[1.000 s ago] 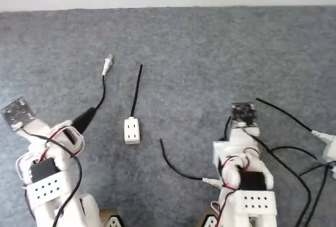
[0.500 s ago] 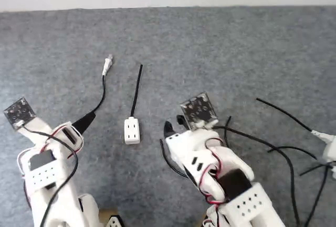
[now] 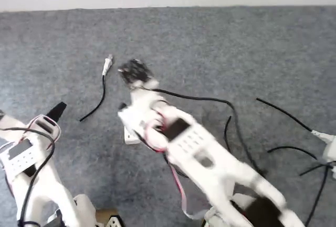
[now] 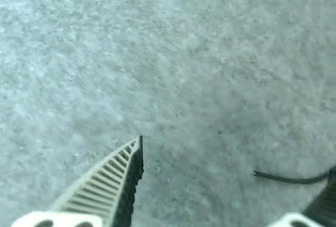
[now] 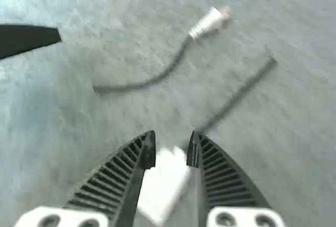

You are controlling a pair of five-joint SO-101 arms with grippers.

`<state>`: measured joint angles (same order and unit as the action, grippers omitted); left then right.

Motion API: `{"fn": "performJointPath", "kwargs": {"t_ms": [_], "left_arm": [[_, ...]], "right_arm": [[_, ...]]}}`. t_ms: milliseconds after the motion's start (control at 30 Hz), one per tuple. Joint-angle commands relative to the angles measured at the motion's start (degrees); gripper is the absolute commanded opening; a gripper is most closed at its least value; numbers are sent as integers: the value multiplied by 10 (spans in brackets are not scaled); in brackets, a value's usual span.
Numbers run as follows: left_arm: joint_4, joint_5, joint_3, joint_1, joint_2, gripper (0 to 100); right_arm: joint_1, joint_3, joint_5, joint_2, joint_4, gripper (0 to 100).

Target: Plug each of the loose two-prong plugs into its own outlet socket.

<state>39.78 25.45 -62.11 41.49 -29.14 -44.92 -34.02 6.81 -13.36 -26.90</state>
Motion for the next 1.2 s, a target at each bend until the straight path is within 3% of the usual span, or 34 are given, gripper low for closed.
{"fn": "performJointPath", "kwargs": {"t_ms": [0,100,300,700,867,1167], "left_arm": [[-15,15,32,15,0,489],[-21,51,36,42,0,489],[-39,54,36,52,4,489],[-40,54,35,52,4,489],[-40,54,35,52,4,489],[-40,52,34,51,5,489]], "right_arm": [[-7,130,61,144,73,112],[-7,268,114,275,51,112],[-7,580,179,514,-72,112],[-7,1148,182,882,-272,113],[-7,1299,181,958,-372,113],[-11,1304,145,924,-400,113]]}}
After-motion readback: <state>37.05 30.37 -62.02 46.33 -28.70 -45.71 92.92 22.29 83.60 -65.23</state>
